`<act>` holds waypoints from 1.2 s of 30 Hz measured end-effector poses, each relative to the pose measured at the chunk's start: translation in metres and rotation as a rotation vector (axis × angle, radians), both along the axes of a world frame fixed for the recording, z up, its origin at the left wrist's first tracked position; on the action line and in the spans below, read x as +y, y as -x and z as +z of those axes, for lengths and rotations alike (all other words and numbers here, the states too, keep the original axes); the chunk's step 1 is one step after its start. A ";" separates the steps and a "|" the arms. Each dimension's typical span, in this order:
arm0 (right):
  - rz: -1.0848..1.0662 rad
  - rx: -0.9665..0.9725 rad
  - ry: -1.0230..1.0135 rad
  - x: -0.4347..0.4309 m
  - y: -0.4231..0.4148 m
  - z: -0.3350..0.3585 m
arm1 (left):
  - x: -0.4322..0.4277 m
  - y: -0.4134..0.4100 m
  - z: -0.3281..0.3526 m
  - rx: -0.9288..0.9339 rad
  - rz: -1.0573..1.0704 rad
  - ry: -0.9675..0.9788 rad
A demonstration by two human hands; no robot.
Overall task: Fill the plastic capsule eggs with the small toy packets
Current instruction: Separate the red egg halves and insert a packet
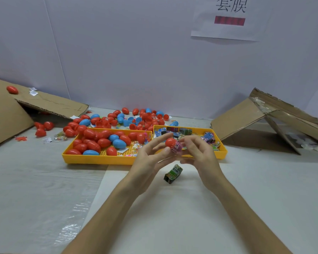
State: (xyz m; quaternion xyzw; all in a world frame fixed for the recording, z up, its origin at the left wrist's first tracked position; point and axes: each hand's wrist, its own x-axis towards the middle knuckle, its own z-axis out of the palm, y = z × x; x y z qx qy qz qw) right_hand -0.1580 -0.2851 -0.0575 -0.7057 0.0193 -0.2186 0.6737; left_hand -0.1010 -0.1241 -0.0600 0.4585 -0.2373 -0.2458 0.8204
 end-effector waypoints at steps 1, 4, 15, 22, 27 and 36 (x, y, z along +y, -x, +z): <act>0.033 0.024 0.000 0.000 0.000 0.000 | 0.000 0.001 0.000 -0.026 0.024 -0.015; 0.039 0.055 -0.039 0.002 -0.002 -0.002 | -0.001 0.000 -0.001 -0.167 0.172 -0.146; -0.096 -0.087 -0.031 -0.001 0.000 -0.002 | -0.006 -0.003 -0.010 -0.270 0.308 -0.243; -0.055 -0.034 0.148 -0.001 -0.003 -0.005 | -0.006 -0.005 -0.010 -0.253 0.325 -0.235; -0.187 -0.086 0.014 -0.009 -0.004 0.000 | -0.003 -0.009 -0.010 -0.188 0.352 -0.221; -0.017 -0.070 -0.108 -0.019 -0.001 0.003 | -0.003 -0.003 -0.005 -0.177 0.233 -0.138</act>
